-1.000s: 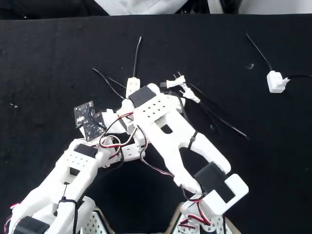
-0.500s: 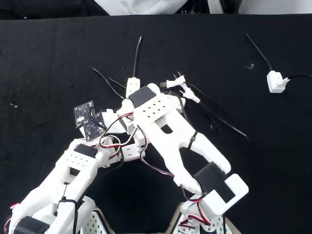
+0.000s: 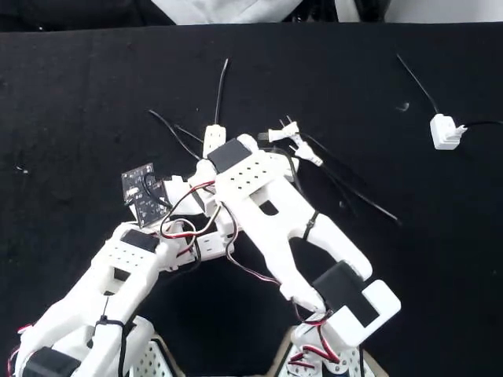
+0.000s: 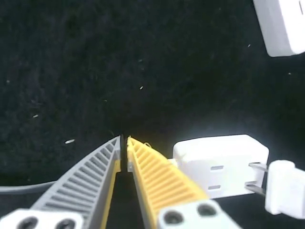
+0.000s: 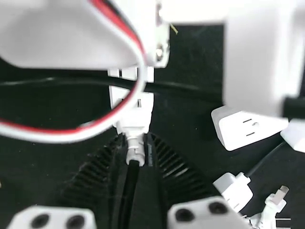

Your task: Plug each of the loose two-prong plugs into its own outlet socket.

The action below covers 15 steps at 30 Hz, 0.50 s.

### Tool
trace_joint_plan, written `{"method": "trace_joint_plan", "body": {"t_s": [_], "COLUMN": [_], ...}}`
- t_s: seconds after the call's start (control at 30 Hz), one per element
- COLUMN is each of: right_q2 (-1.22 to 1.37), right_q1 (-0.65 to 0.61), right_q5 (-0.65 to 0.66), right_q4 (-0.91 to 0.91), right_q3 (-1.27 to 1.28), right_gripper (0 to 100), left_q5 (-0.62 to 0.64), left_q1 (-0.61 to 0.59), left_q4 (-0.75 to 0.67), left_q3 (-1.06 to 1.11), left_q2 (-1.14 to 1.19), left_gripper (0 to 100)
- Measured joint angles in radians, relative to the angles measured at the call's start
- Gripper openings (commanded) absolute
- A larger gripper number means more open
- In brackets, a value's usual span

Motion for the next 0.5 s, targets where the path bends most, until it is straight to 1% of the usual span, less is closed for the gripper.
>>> {"method": "trace_joint_plan", "body": {"t_s": [0.2, 0.33, 0.4, 0.5], "right_q2": [0.000, -0.002, -0.002, -0.002], "right_q1": [-0.006, -0.008, -0.008, -0.008], "right_q5": [0.000, 0.003, 0.003, 0.003], "right_q4": [-0.002, -0.009, -0.009, -0.020], "right_q3": [-0.002, -0.017, -0.017, -0.005], "right_gripper": [1.1, 1.1, 1.1, 1.1], "left_q5": [0.000, 0.000, 0.000, 0.006], "left_q1": [0.005, -0.025, -0.014, 0.041], "left_q4": [0.069, 0.140, 0.181, 0.204], "left_q3": [0.003, 0.003, 0.005, 0.009], "left_q2": [-0.144, -0.242, -0.276, -0.290], "left_gripper": [3, 3, 3, 3]}}
